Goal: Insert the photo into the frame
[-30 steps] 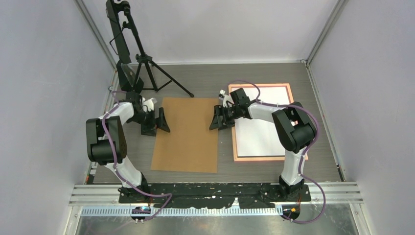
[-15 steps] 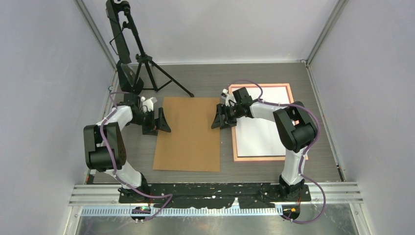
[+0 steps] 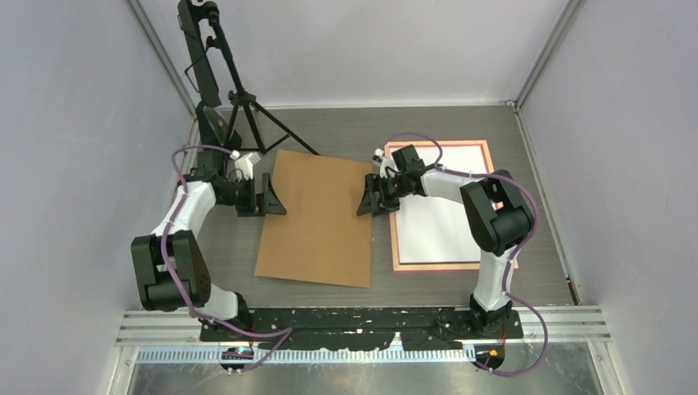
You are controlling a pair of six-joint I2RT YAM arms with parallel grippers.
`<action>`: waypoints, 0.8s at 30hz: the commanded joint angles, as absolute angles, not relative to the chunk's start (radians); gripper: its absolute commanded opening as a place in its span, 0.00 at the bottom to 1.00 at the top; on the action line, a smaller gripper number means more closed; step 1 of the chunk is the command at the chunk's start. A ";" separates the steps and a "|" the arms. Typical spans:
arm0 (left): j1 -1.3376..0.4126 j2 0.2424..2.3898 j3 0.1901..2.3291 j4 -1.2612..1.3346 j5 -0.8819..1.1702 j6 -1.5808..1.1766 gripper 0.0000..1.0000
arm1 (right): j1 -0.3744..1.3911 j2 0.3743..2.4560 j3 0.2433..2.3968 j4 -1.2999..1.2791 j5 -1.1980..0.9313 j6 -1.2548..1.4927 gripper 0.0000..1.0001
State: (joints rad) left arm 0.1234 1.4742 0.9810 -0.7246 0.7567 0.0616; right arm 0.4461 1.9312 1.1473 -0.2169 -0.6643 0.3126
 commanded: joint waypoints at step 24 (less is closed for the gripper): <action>0.086 1.323 1.082 -0.810 1.212 0.095 0.87 | 0.466 2.026 1.194 -0.192 -0.708 0.267 0.71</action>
State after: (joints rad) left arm 0.1383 1.3537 1.0515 -0.7879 0.9890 0.1123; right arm 0.4297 1.9572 1.1923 -0.2775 -0.6796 0.2909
